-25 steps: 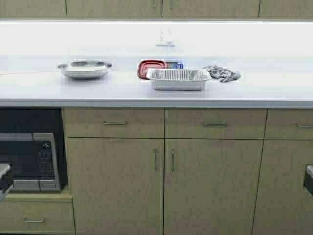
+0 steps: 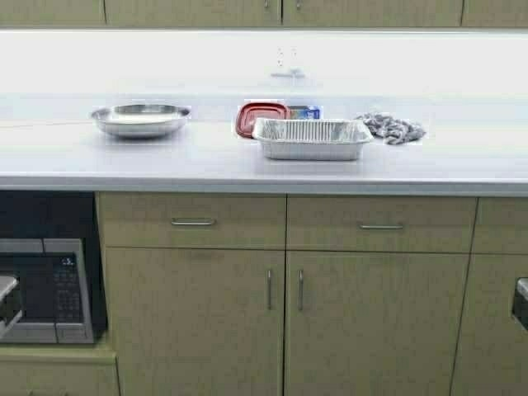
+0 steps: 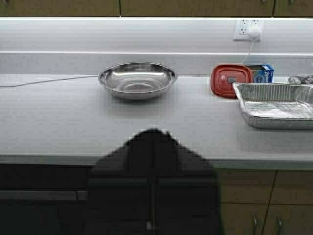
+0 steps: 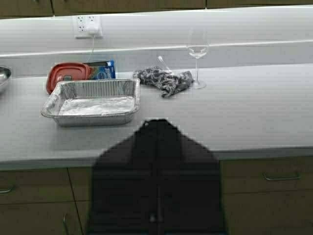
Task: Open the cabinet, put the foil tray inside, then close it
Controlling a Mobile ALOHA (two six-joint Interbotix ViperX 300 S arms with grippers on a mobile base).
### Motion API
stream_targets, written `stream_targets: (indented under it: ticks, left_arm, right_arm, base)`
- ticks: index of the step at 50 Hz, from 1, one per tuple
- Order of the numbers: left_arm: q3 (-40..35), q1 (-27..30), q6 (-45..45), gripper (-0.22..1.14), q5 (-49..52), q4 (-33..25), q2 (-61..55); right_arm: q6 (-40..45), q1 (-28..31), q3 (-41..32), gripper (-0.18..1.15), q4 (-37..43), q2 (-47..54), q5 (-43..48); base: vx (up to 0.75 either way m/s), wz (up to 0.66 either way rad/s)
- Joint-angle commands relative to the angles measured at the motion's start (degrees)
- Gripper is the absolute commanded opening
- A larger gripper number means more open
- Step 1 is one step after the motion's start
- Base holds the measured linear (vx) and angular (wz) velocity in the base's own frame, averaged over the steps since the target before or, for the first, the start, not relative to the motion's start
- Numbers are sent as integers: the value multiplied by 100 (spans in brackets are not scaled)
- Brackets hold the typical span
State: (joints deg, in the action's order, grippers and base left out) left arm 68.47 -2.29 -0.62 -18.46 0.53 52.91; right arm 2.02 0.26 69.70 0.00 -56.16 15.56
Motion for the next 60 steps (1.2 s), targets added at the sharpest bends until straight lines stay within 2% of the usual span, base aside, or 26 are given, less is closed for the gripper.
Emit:
stream_targets:
  ticks: [1, 48, 60]
  left_arm:
    - [-105, -9, 9, 3, -44, 18, -62]
    - [-53, -9, -44, 3, -44, 18, -176]
    - [-26, -9, -176, 3, -316, 18, -246]
  right_arm:
    - [-9, 18, -79, 5, -18, 0, 18]
    - [-9, 18, -141, 5, -158, 44, -44]
    - [0, 18, -123, 5, -158, -97, -202]
  base:
    - [36, 3]
    - [36, 0]
    - [34, 4]
